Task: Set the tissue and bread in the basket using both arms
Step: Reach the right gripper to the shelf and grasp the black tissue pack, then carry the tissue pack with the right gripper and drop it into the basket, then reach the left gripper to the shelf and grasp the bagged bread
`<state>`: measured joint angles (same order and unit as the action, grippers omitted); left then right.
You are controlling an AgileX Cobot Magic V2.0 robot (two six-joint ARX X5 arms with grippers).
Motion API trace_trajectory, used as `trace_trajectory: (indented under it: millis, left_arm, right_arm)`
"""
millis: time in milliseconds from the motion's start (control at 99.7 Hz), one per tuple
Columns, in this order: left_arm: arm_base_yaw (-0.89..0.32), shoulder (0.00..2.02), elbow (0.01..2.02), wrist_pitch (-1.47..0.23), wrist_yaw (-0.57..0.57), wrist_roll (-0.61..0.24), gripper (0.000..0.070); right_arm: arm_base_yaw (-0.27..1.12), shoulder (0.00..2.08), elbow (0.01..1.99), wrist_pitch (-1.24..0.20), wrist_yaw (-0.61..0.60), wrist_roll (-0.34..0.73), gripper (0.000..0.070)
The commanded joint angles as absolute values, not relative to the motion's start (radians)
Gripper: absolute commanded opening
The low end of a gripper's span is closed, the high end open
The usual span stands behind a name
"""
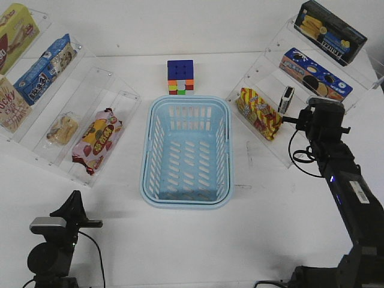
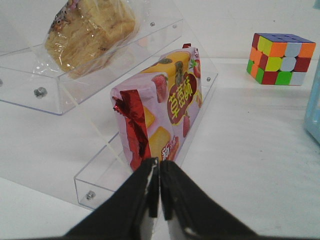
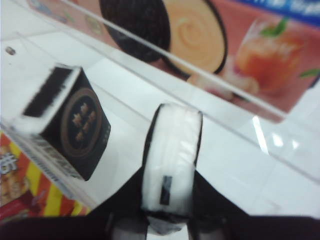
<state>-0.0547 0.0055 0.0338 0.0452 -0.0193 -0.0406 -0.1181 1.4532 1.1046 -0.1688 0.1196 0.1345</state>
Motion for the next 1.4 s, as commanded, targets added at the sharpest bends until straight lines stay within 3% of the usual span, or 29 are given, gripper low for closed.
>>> trace_trajectory:
  millis: [0, 171, 321, 401, 542, 592, 682, 712, 742, 913, 973, 1053, 1083, 1224, 1394]
  left_arm:
    - [-0.055, 0.004, 0.014, 0.058, -0.015, -0.038, 0.0001]
    - [-0.055, 0.004, 0.014, 0.056, -0.015, -0.038, 0.0001]
    - [-0.055, 0.004, 0.014, 0.054, -0.015, -0.037, 0.0002]
    - [-0.055, 0.004, 0.014, 0.054, -0.015, -0.038, 0.0001]
    - [-0.055, 0.004, 0.014, 0.053, -0.015, -0.038, 0.0002]
    - [-0.055, 0.004, 0.014, 0.054, -0.015, -0.039, 0.0001]
    - [-0.055, 0.004, 0.014, 0.054, -0.015, -0.076, 0.0002]
    - [-0.055, 0.004, 0.016, 0.054, -0.015, -0.105, 0.0001]
    - [-0.055, 0.004, 0.016, 0.054, -0.015, -0.138, 0.0001]
    - [-0.055, 0.004, 0.023, 0.055, -0.015, -0.348, 0.0001]
    - [-0.055, 0.004, 0.034, 0.054, -0.015, -0.426, 0.0001]
    - [-0.055, 0.004, 0.065, 0.049, -0.015, -0.506, 0.0001]
    - [-0.055, 0.005, 0.085, 0.038, -0.015, -0.519, 0.0001]
    - [-0.054, 0.055, 0.261, -0.116, -0.018, -0.495, 0.0001]
    - [-0.053, 0.272, 0.508, -0.216, -0.031, -0.273, 0.0001]
  right_arm:
    - [-0.116, 1.377, 1.128, -0.157, 0.092, 0.123, 0.0]
    - [-0.088, 1.192, 1.128, -0.191, -0.185, 0.173, 0.0]
    - [0.031, 1.119, 1.128, -0.193, -0.454, 0.194, 0.0]
    - [0.141, 1.121, 1.127, -0.215, -0.506, 0.177, 0.0]
    - [0.34, 1.176, 1.127, -0.263, -0.48, 0.082, 0.0001]
    - [0.387, 1.201, 1.127, -0.27, -0.454, 0.07, 0.0063]
    - [0.442, 1.246, 1.127, -0.27, -0.416, 0.06, 0.0339]
    - [0.455, 1.257, 1.127, -0.269, -0.407, 0.062, 0.0392]
    - [0.465, 1.267, 1.127, -0.266, -0.4, 0.062, 0.0402]
    - [0.461, 1.24, 1.127, -0.228, -0.357, 0.063, 0.0378]
    - [0.437, 1.205, 1.127, -0.224, -0.299, 0.063, 0.0261]
    - [0.387, 1.147, 1.127, -0.252, -0.213, 0.065, 0.0]
    - [0.369, 1.129, 1.127, -0.274, -0.187, 0.078, 0.0]
    - [0.325, 1.01, 1.045, -0.255, -0.102, 0.089, 0.0001]
    - [0.319, 0.794, 0.765, 0.014, -0.096, 0.086, 0.0001]
